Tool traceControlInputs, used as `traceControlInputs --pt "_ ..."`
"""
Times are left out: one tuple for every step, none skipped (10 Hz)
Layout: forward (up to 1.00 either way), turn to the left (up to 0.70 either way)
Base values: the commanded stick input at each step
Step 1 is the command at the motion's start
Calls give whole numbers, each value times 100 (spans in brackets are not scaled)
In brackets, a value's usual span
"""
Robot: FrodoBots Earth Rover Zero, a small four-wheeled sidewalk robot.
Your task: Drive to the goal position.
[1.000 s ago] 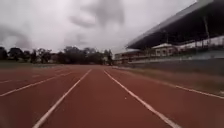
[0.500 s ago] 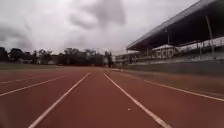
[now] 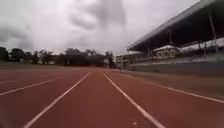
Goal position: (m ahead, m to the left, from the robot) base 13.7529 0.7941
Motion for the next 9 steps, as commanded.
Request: traceControlInputs --pt "70 0" --pt "70 0" --pt "70 0" --pt "70 0" --pt "70 0" --pt "70 0" --pt "70 0" --pt "70 0" --pt "70 0"
